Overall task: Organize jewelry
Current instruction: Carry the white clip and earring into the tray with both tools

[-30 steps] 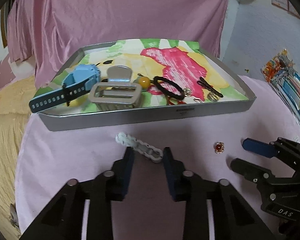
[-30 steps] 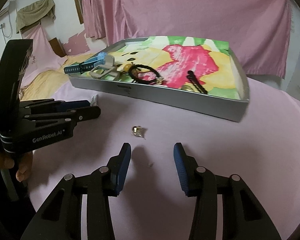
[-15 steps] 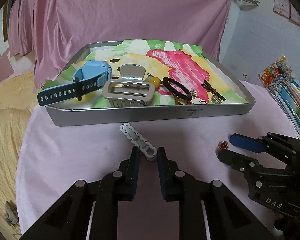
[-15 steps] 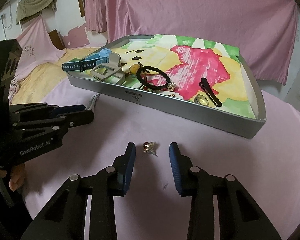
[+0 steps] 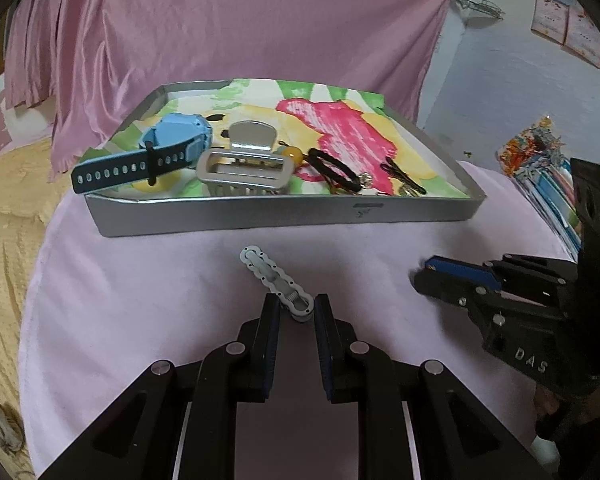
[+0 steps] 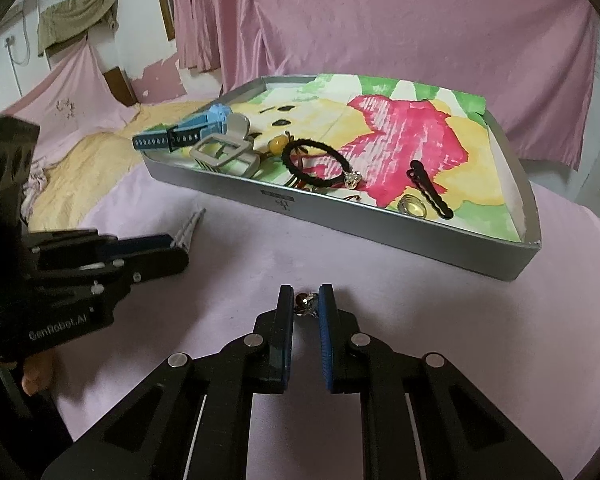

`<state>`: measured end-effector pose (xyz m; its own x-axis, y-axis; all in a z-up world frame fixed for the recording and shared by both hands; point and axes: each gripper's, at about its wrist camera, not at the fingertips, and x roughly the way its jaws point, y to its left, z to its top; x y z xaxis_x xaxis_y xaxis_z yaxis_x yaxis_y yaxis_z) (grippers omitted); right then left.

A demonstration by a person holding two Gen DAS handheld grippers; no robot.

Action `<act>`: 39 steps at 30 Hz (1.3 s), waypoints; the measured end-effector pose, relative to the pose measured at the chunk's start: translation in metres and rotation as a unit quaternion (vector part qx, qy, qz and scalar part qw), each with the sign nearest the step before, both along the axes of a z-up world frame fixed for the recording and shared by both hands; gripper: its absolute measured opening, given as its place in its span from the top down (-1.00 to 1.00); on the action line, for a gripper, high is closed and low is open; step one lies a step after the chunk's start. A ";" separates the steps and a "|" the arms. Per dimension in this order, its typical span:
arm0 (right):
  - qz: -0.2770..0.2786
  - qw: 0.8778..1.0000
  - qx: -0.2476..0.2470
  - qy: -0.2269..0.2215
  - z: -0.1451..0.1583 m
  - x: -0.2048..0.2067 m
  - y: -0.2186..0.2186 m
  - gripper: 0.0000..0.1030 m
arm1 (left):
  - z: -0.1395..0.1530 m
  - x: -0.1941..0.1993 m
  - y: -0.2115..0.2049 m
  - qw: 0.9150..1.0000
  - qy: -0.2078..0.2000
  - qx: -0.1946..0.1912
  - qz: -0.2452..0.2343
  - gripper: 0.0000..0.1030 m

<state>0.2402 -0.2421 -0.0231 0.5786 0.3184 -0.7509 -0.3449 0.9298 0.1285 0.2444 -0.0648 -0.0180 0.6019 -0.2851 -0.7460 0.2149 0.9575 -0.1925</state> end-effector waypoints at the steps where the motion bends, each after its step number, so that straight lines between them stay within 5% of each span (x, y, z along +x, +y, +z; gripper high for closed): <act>1: -0.002 1.000 0.005 -0.003 0.001 -0.001 -0.002 0.79 | 0.000 -0.001 -0.001 1.000 -0.002 -0.005 -0.003 0.68; 8: -0.016 0.999 0.023 -0.033 0.009 -0.011 -0.009 0.79 | 0.014 -0.017 -0.011 0.997 -0.053 -0.048 -0.038 0.68; 20: -0.074 0.990 0.064 -0.101 0.040 0.011 -0.043 0.79 | 0.045 0.005 -0.032 0.991 -0.121 -0.041 -0.051 0.68; 39: -0.089 0.995 0.047 -0.026 0.002 0.079 -0.044 0.78 | 0.028 0.085 -0.065 0.997 -0.044 0.025 -0.055 0.68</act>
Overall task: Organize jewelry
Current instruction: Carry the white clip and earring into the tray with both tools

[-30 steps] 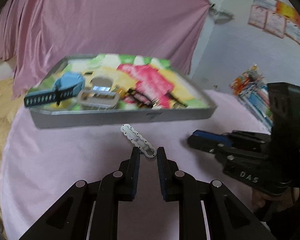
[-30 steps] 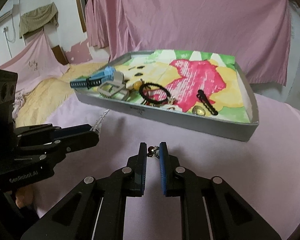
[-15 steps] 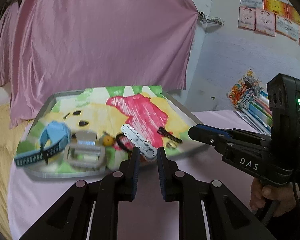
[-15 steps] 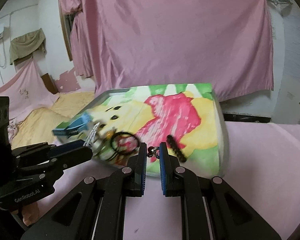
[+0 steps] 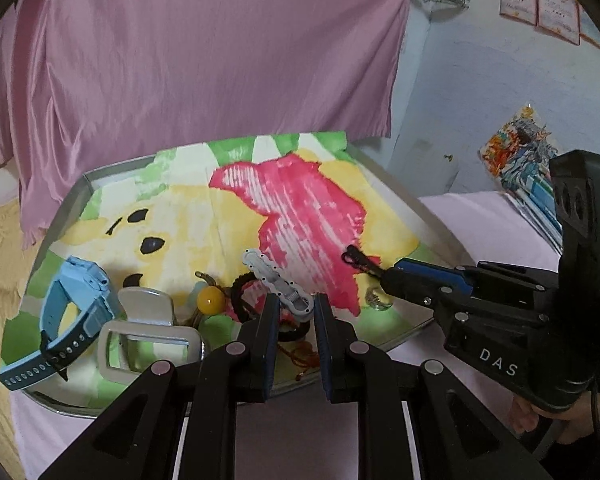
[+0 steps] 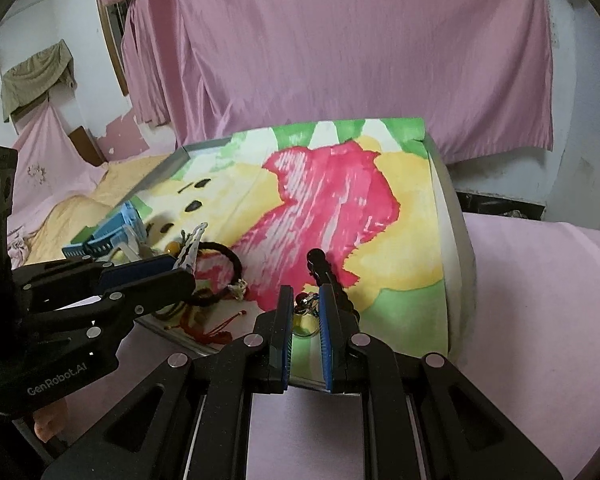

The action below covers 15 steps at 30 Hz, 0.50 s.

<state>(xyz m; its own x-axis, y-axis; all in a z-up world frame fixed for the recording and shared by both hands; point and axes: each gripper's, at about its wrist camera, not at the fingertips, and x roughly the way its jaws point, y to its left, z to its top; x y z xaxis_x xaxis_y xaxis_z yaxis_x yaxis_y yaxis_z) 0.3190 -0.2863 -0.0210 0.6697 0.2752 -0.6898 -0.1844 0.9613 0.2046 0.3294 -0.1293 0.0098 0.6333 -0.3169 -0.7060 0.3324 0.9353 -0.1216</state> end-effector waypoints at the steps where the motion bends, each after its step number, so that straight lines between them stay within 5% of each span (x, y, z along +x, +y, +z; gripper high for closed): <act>1: 0.000 1.000 -0.002 0.001 -0.001 0.001 0.001 0.78 | -0.001 0.001 0.000 1.000 0.003 0.003 -0.001 0.68; 15: 0.001 1.000 -0.020 0.015 -0.003 0.006 0.004 0.78 | -0.010 0.007 0.005 0.999 0.023 0.005 0.022 0.67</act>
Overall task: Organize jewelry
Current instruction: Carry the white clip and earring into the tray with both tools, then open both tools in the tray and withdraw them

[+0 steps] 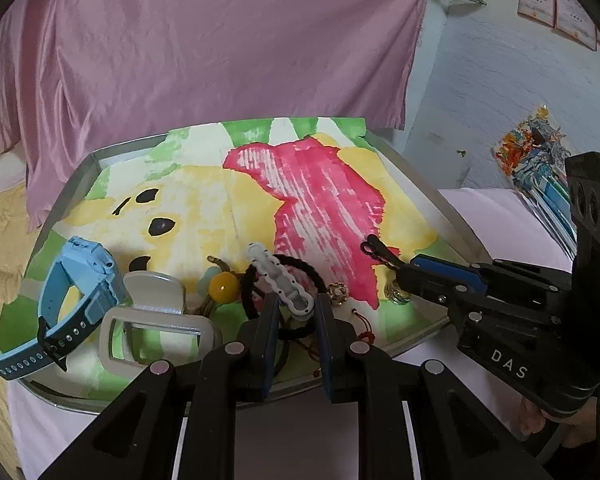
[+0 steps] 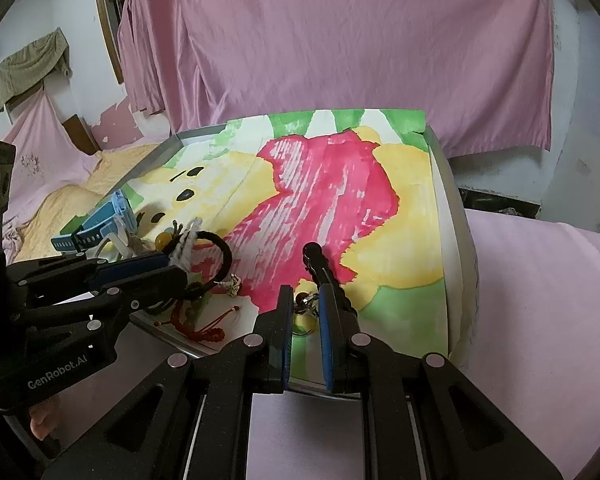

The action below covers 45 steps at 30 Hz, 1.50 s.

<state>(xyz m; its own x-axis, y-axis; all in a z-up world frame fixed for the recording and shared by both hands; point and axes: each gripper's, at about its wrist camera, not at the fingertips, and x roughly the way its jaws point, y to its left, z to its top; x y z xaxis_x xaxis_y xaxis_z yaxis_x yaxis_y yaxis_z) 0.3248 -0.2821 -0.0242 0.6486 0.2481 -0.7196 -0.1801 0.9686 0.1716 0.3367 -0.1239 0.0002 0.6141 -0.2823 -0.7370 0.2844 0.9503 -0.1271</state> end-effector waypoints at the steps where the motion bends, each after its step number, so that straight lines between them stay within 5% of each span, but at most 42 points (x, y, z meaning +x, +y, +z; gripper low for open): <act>1: 0.000 1.000 -0.001 0.001 0.000 0.001 0.000 0.78 | 0.000 0.000 0.000 1.000 0.000 0.000 0.000 0.67; 12: -0.003 1.000 0.001 -0.001 0.001 -0.001 -0.002 0.75 | 0.001 -0.003 -0.001 1.000 -0.007 0.006 0.002 0.65; 19: -0.014 1.000 0.006 -0.009 0.004 -0.005 -0.008 0.75 | 0.007 -0.007 0.007 1.000 -0.020 -0.010 0.016 0.11; 25: -0.026 0.999 0.020 -0.032 0.013 -0.016 -0.014 0.74 | 0.018 -0.015 0.012 0.998 -0.046 -0.025 0.032 -0.14; 27: -0.031 0.998 0.024 -0.042 0.017 -0.021 -0.015 0.61 | 0.023 -0.021 0.015 0.997 -0.059 -0.030 0.041 -0.26; 29: -0.035 0.998 0.026 -0.053 0.022 -0.027 -0.015 0.24 | 0.027 -0.026 0.019 0.996 -0.071 -0.033 0.051 -0.31; 37: -0.036 0.994 0.032 -0.098 0.039 -0.051 -0.011 0.20 | 0.042 -0.057 0.040 0.988 -0.123 -0.038 0.085 -0.67; 45: -0.038 0.987 0.044 -0.147 0.049 -0.083 -0.005 -0.09 | 0.049 -0.088 0.066 0.977 -0.167 -0.056 0.124 -0.94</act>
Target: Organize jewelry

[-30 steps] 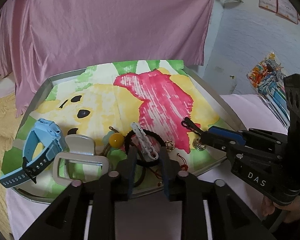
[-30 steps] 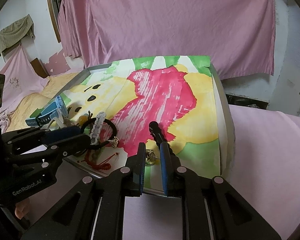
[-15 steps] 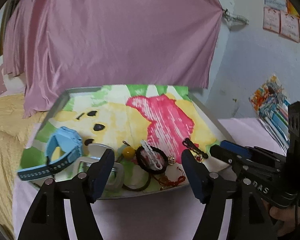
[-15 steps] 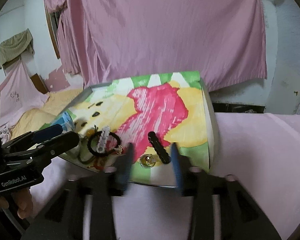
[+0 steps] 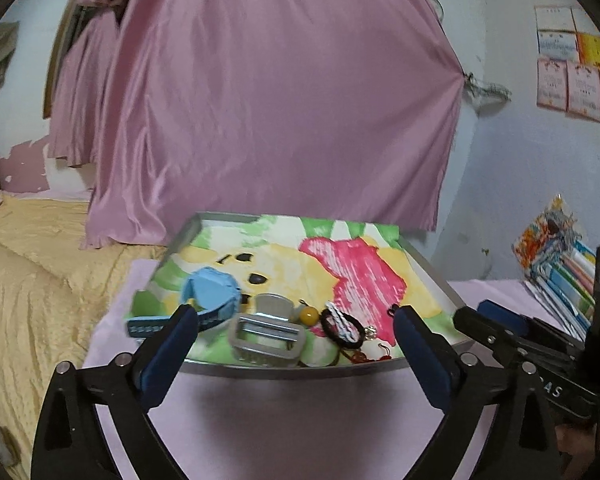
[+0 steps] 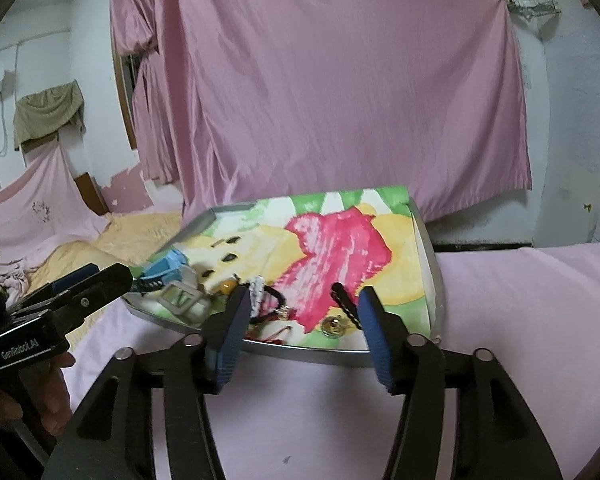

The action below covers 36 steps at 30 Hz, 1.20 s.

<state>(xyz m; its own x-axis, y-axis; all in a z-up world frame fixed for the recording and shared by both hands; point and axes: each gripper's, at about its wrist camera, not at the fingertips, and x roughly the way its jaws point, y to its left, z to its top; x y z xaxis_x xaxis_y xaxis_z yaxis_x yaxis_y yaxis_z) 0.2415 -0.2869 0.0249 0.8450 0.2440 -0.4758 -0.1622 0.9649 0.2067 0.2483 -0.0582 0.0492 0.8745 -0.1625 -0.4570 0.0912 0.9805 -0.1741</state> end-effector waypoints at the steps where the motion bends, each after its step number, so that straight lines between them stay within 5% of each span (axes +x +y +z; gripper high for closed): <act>1: 0.000 1.000 0.001 -0.009 0.002 -0.005 0.001 -0.16 | 0.001 -0.004 0.003 1.000 -0.006 -0.002 0.003 -0.97; 14: -0.001 0.997 0.010 -0.073 0.016 -0.052 0.011 -0.74 | 0.008 -0.049 0.019 0.998 -0.060 0.007 0.024 -0.99; 36: -0.034 0.991 0.002 -0.131 0.027 -0.148 0.015 -0.91 | 0.014 -0.134 0.041 0.993 -0.101 0.015 0.057 -0.99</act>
<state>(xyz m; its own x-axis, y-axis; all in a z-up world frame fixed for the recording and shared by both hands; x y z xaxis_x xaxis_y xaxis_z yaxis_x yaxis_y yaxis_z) 0.0938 -0.2722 0.0514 0.9539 0.1837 -0.2373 -0.1453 0.9746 0.1705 0.1141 -0.0170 0.0635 0.9609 -0.0455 -0.2731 0.0089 0.9910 -0.1338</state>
